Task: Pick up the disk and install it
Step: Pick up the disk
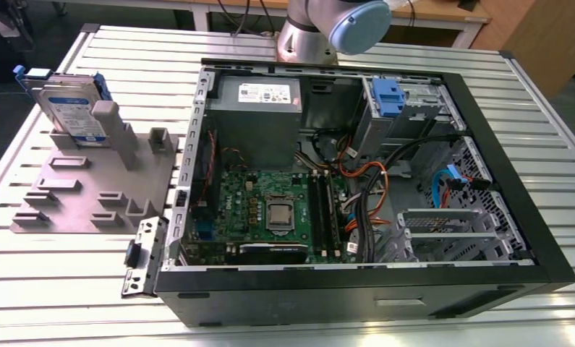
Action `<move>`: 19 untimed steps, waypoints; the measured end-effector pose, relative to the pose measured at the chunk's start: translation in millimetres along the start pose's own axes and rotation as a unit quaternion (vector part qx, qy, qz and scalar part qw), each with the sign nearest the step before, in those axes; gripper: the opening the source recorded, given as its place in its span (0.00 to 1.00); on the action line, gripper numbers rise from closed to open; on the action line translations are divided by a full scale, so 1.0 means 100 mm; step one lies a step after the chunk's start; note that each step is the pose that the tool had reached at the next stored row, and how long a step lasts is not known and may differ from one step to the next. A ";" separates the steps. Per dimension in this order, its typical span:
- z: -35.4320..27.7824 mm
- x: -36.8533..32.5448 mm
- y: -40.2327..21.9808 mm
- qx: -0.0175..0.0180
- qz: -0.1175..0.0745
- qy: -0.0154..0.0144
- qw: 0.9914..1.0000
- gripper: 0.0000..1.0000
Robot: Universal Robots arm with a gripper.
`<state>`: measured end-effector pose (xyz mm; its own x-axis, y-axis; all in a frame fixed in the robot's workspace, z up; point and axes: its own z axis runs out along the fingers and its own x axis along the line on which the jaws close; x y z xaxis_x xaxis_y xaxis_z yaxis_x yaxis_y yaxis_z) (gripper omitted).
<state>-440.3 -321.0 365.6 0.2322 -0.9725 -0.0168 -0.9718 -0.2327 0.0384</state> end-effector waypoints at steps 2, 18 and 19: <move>0.000 -0.006 -0.001 0.000 0.000 0.000 1.000 0.11; 0.001 -0.033 -0.008 0.000 0.001 0.000 1.000 0.11; 0.002 -0.034 -0.009 0.000 0.007 0.000 1.000 0.11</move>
<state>-440.3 -317.4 365.5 0.2190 -0.9756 -0.0157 -0.9749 -0.2195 0.0380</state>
